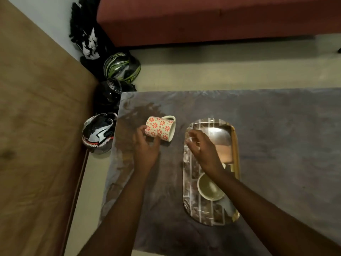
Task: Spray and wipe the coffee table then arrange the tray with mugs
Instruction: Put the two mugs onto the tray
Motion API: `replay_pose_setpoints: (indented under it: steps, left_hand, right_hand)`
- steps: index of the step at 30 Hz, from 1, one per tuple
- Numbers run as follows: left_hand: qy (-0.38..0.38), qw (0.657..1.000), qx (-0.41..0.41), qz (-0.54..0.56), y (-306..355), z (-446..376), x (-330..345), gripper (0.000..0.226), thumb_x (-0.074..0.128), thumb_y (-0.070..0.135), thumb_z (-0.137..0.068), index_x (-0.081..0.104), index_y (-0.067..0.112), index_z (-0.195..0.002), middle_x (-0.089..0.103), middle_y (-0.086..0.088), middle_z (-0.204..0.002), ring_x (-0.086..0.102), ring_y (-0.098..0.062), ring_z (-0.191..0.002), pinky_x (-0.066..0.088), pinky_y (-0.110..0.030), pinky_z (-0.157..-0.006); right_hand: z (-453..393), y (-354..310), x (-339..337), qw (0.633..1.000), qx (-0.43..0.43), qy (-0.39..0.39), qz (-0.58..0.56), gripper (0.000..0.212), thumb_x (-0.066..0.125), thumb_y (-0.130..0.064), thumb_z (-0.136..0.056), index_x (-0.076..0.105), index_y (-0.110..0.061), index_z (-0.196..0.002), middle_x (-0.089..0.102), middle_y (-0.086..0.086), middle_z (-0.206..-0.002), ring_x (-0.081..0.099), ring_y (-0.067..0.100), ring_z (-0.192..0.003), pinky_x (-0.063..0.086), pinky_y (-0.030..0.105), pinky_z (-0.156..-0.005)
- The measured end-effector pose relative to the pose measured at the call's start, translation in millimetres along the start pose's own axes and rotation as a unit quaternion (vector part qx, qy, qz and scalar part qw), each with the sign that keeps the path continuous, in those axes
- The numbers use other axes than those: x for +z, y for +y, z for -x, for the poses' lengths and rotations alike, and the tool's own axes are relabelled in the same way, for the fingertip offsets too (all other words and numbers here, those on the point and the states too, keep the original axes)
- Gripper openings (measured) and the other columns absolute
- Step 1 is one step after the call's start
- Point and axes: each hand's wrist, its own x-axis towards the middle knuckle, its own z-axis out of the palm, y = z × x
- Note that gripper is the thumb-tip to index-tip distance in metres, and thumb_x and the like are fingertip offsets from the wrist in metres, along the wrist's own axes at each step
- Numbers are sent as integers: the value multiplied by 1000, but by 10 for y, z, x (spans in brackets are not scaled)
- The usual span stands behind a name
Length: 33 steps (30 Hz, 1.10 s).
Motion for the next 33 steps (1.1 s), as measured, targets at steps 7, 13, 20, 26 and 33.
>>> replay_pose_setpoints:
  steps: [7,13,20,26,33]
  left_hand:
    - [-79,973,-206,64,-411,-666,125,60,68,36,-87,45,7,-135,59,-15,-130,61,-27,-110,49,-39,-95]
    - [-140,942,-222,207,-397,-682,176,34,62,26,-93,62,6,-121,69,-12,-112,66,-15,-89,57,-25,-74]
    - [-178,909,-279,254,-36,-477,259,28,62,36,-92,63,13,-107,70,-7,-97,65,-16,-77,53,-26,-60]
    - [-326,864,-284,256,367,-4,759,24,51,38,-98,58,17,-107,68,-11,-91,67,-19,-65,56,-25,-53]
    - [-364,894,-185,182,349,267,1114,24,45,32,-96,64,17,-95,69,-7,-88,64,-19,-78,51,-37,-79]
  right_hand:
    - [-721,-42,821,992,81,-95,-17,61,59,-12,-90,30,-11,-144,48,16,-137,49,31,-121,38,26,-89]
    - [-747,-43,980,991,91,-6,-103,71,53,-29,-75,31,-14,-141,47,3,-124,48,16,-106,41,6,-67]
    - [-611,20,505,996,43,-15,-74,55,63,-9,-88,41,-23,-136,52,-3,-128,57,20,-113,53,38,-88]
    - [-301,157,-273,996,48,4,74,53,62,-10,-87,41,-24,-134,67,5,-105,67,19,-87,55,42,-76]
    - [-49,371,-431,930,-110,-62,344,54,68,-3,-75,50,-5,-126,69,11,-80,64,27,-64,35,24,-53]
